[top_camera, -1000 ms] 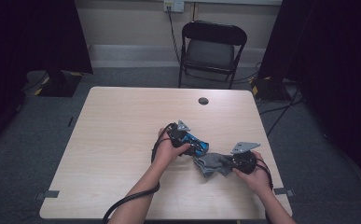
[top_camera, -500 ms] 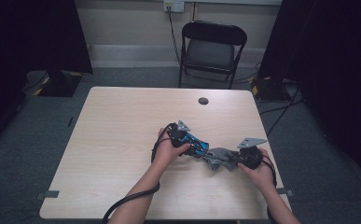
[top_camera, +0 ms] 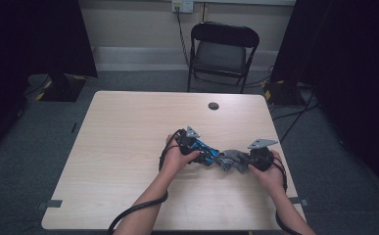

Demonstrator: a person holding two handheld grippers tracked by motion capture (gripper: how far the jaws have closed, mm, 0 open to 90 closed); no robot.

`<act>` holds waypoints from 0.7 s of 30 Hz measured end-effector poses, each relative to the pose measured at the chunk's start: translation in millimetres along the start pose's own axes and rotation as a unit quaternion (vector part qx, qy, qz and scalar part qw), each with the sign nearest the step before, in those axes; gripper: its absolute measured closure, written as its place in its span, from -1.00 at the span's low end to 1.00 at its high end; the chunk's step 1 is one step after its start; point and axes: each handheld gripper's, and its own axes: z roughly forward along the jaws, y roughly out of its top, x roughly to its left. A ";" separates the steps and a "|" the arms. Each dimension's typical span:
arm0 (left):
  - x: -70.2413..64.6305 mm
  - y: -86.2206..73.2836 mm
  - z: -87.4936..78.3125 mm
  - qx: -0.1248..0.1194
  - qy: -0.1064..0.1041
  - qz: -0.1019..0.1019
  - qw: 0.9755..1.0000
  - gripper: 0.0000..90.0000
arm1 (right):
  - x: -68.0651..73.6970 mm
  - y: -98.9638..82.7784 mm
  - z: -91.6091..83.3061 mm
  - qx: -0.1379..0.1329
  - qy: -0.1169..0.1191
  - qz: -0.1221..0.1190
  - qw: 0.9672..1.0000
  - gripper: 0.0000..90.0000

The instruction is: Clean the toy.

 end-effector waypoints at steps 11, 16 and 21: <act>-0.3 0.5 0.0 0.002 0.001 -0.001 1.000 -0.77 | -6.8 5.4 6.3 -0.009 -0.014 0.032 0.999 0.74; -0.1 0.4 0.0 0.002 0.001 0.000 1.000 -0.77 | -8.8 7.7 6.8 -0.010 -0.026 0.041 0.999 0.74; 0.0 0.8 0.0 0.003 0.001 0.001 1.000 -0.77 | -13.1 7.9 4.6 -0.014 -0.027 0.051 0.998 0.74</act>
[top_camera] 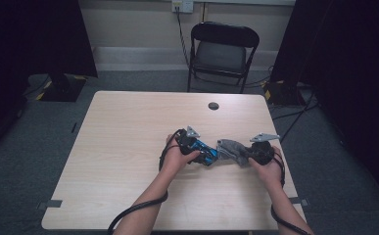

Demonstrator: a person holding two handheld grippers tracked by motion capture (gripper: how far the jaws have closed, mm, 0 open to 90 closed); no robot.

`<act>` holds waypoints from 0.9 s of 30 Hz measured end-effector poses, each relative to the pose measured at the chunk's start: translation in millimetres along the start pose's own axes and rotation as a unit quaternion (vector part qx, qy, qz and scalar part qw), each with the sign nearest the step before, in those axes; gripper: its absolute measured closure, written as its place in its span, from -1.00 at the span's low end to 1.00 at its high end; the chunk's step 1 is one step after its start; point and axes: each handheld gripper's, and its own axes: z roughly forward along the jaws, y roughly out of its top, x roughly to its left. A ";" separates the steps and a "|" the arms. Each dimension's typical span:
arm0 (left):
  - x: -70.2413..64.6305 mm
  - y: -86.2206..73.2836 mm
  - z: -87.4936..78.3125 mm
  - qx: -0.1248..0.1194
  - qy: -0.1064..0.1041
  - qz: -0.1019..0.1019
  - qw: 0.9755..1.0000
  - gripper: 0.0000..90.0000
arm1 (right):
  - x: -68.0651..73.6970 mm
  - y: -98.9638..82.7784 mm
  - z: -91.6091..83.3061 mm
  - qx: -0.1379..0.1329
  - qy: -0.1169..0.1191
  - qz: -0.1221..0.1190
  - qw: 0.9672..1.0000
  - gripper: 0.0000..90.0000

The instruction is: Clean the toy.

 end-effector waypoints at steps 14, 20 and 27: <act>0.3 0.1 0.1 0.001 -0.001 0.000 1.000 -0.77 | -8.1 -5.4 -22.9 -0.030 0.017 0.005 0.999 0.74; -0.1 -0.1 0.1 0.000 -0.001 -0.001 1.000 -0.77 | -10.4 -11.3 -33.4 -0.039 0.026 0.004 0.999 0.74; 0.3 0.4 0.0 0.002 -0.001 0.001 1.000 -0.77 | -12.6 -14.6 -44.4 -0.052 0.038 0.012 0.998 0.74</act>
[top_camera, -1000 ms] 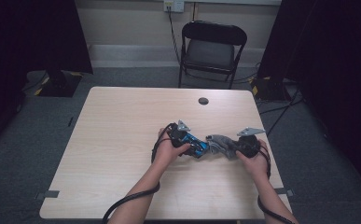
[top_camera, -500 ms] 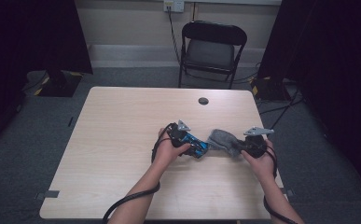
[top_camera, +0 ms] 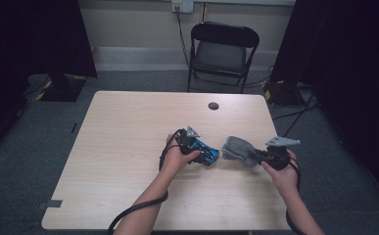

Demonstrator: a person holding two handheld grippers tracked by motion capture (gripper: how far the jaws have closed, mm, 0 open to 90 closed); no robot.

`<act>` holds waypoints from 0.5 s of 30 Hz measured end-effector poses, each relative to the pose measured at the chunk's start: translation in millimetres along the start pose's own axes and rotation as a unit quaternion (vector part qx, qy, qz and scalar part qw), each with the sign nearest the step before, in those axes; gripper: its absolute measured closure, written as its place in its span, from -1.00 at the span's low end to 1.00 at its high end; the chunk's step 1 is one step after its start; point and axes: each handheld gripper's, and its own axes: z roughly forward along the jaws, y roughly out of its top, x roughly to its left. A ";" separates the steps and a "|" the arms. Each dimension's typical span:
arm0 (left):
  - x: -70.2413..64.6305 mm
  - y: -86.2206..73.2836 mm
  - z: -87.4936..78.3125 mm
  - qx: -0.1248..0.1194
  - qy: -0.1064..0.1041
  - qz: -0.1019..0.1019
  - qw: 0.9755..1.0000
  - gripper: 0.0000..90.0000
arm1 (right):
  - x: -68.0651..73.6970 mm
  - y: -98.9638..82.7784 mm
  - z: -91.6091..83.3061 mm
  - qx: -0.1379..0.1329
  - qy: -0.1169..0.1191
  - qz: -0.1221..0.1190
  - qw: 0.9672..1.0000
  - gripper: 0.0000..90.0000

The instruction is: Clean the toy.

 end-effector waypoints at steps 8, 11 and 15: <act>-0.1 0.1 0.2 0.000 0.000 -0.001 1.000 -0.77 | 10.4 0.7 -16.5 -0.015 0.031 -0.013 0.999 0.75; 0.0 0.2 0.3 0.000 -0.001 -0.001 1.000 -0.78 | 19.8 1.7 -24.4 -0.022 0.045 -0.025 0.998 0.75; 0.0 0.3 0.3 0.000 -0.001 -0.001 1.000 -0.78 | 32.7 1.4 -32.3 -0.028 0.066 -0.041 0.997 0.75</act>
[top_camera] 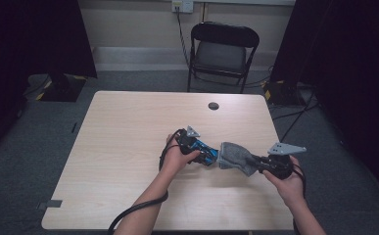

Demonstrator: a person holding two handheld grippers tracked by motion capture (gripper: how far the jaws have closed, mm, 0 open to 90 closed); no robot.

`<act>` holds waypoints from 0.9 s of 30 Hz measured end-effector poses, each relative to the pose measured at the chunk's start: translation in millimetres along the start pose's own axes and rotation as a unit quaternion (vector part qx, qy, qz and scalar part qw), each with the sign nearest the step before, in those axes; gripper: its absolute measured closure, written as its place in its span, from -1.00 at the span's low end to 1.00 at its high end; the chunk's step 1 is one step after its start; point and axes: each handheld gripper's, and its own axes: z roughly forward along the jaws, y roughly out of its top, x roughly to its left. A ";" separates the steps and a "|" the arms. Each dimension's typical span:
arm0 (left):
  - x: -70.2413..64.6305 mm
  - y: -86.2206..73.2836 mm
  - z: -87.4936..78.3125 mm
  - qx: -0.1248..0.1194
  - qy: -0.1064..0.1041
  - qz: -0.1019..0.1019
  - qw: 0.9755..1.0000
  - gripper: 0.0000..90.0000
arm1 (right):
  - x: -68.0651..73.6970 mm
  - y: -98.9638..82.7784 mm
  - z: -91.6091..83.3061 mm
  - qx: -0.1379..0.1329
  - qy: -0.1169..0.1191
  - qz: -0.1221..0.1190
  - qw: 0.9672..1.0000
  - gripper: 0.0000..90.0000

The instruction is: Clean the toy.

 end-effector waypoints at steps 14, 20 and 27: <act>0.0 0.0 -0.1 0.001 0.000 0.001 1.000 -0.77 | 46.0 -8.7 20.8 0.030 0.063 -0.046 0.997 0.75; -0.5 -1.1 0.0 -0.005 0.001 -0.003 1.000 -0.77 | 61.7 -10.8 39.5 0.046 0.077 -0.064 0.994 0.74; -0.5 -1.8 -0.2 -0.006 0.001 -0.002 1.000 -0.77 | 71.0 -13.6 60.9 0.062 0.077 -0.078 0.992 0.74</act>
